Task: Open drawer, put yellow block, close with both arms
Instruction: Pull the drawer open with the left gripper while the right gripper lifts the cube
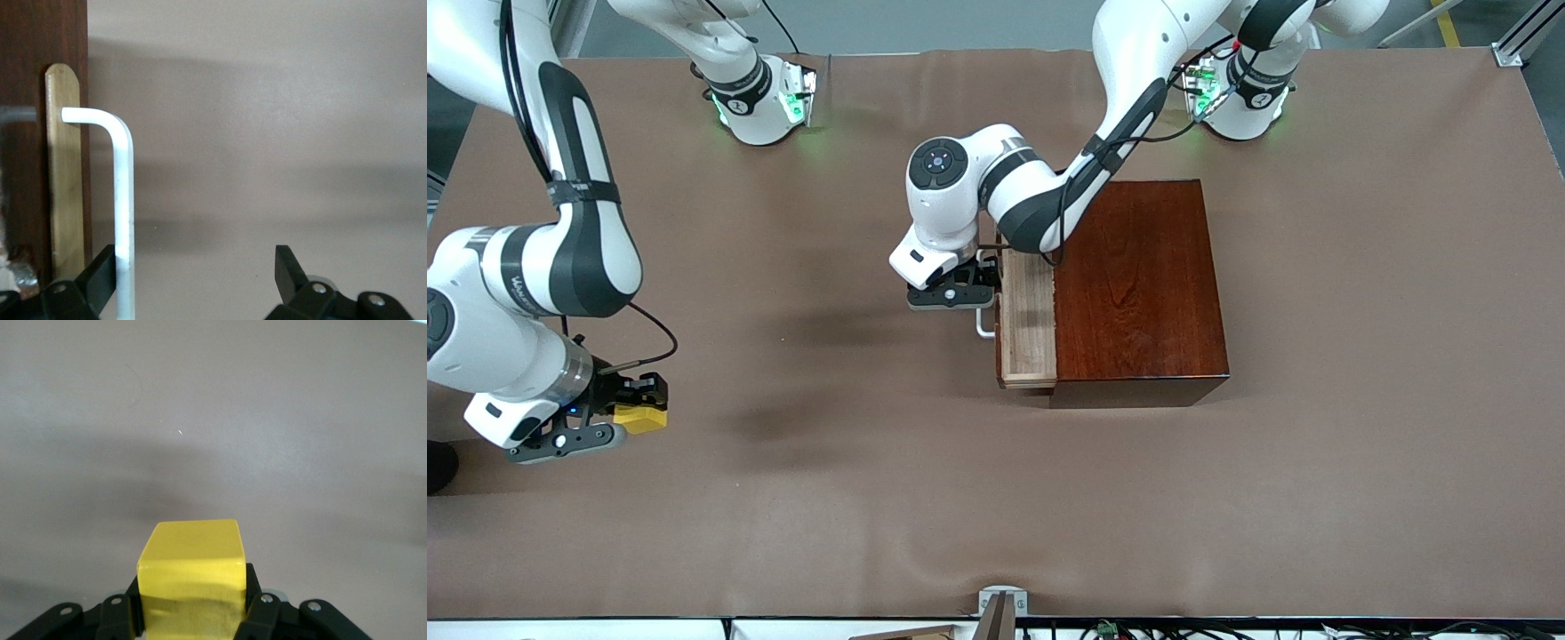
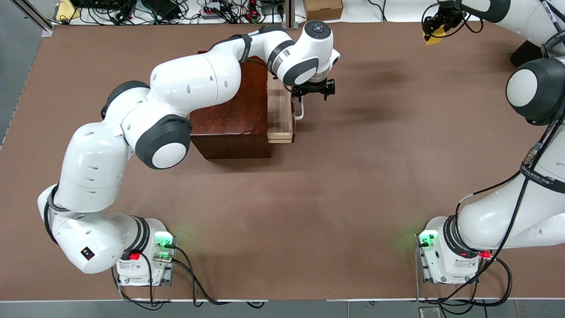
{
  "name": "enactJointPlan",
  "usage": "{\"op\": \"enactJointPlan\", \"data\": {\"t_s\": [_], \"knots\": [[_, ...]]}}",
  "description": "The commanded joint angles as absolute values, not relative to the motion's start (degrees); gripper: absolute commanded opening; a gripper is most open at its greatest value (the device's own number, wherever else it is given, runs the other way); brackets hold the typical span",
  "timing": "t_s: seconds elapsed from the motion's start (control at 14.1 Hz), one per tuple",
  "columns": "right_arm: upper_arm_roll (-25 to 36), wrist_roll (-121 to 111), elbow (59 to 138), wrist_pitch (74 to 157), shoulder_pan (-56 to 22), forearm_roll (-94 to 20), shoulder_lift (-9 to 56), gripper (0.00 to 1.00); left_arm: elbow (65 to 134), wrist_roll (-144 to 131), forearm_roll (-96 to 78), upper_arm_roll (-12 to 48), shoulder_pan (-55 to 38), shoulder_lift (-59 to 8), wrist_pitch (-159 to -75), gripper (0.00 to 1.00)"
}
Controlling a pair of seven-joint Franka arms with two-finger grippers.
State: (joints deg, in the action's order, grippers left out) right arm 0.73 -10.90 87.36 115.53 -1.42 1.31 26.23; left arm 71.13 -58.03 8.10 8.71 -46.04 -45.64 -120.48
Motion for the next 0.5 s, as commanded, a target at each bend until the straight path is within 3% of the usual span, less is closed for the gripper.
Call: {"op": "enactJointPlan", "data": {"t_s": [0.0, 0.43], "knots": [[-1.13, -11.87, 88.07, 114.79, -1.32, 0.97, 23.47, 0.0, 68.73, -58.97, 6.68, 8.96, -46.67, -48.07, -124.45, 1.0], [-1.76, -18.27, 88.42, 114.7, -1.06, 0.97, 23.2, 0.0, 68.38, -59.06, 2.73, 9.23, -47.2, -48.08, -129.45, 1.0]]}}
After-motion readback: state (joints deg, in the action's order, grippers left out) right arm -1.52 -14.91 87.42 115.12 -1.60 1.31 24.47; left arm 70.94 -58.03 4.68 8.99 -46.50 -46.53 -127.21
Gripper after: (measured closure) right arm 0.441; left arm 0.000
